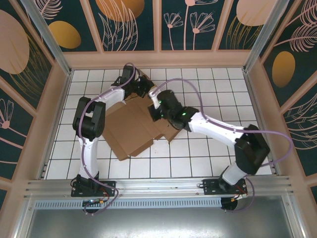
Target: Fold the paper box
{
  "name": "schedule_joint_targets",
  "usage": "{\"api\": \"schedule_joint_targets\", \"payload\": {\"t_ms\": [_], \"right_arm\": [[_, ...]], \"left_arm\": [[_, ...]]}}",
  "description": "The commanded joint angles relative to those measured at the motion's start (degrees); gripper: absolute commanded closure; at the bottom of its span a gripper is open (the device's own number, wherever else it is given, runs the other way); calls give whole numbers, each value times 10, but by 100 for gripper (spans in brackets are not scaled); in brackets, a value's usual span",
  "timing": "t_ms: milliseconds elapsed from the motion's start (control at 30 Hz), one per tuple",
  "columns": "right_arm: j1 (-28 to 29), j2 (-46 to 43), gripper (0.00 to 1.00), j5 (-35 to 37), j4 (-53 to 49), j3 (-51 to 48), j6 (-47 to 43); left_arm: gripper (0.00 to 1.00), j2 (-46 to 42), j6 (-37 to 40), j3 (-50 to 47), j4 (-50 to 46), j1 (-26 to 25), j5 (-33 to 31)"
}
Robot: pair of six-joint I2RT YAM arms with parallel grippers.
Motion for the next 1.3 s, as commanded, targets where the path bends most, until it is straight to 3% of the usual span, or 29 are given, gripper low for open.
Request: {"api": "schedule_joint_targets", "payload": {"t_ms": [0,200,467,767,900,1267], "right_arm": [[23,50,100,-58,6,-10,25],[60,147,100,-63,-12,35,43],[92,249,100,1,-68,86,43],[55,231,100,68,-121,7,40],[13,216,100,91,-154,-3,49],[-62,183,100,172,-187,-22,15]], "left_arm": [[100,-13,-59,-13,67,6,18],[100,-12,-58,-9,61,7,10],[100,-16,-42,-16,45,15,2],[100,-45,-24,-52,42,34,-39],[100,-78,-26,-92,62,40,-81],[100,-97,-23,-152,93,46,-117]]}}
